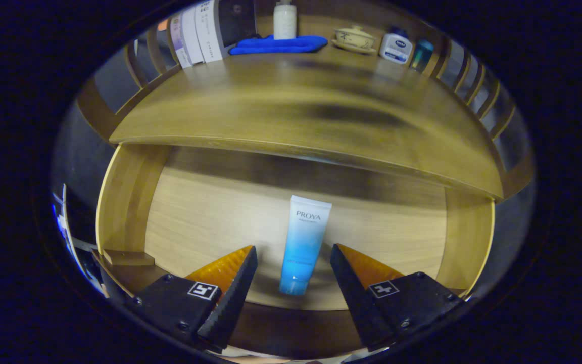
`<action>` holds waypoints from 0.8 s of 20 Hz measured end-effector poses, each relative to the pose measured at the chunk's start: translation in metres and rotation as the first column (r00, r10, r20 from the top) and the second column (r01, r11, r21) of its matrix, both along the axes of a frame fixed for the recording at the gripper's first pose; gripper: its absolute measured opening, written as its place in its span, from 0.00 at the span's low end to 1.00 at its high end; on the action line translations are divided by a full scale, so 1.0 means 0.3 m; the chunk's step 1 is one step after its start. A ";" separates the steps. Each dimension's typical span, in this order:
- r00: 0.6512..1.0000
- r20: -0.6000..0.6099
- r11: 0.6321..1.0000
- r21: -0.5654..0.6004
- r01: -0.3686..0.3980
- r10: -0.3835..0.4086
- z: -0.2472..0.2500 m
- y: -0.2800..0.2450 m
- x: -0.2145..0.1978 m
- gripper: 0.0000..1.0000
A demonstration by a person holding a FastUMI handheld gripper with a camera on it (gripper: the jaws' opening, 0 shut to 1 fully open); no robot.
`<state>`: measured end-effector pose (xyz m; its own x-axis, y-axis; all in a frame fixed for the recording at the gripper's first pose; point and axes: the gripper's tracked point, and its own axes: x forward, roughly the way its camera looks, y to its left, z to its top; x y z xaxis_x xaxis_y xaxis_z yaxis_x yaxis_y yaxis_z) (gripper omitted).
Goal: Pull open the drawer, take out the items inside it, and place them on the countertop above the cabinet.
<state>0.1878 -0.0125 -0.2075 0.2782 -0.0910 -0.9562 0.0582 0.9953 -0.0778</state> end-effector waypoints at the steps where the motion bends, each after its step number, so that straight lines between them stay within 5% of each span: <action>1: 1.000 -0.014 1.000 0.006 0.017 -0.017 -0.014 -0.008 0.000 0.92; 6: 0.995 -0.069 0.998 -0.006 0.068 -0.069 -0.057 -0.038 0.003 0.77; 10: 0.996 -0.093 0.998 -0.070 -0.010 0.004 -0.071 -0.049 -0.023 0.58; 16: 0.999 -0.040 0.997 -0.070 -0.023 0.020 -0.064 -0.037 0.003 0.46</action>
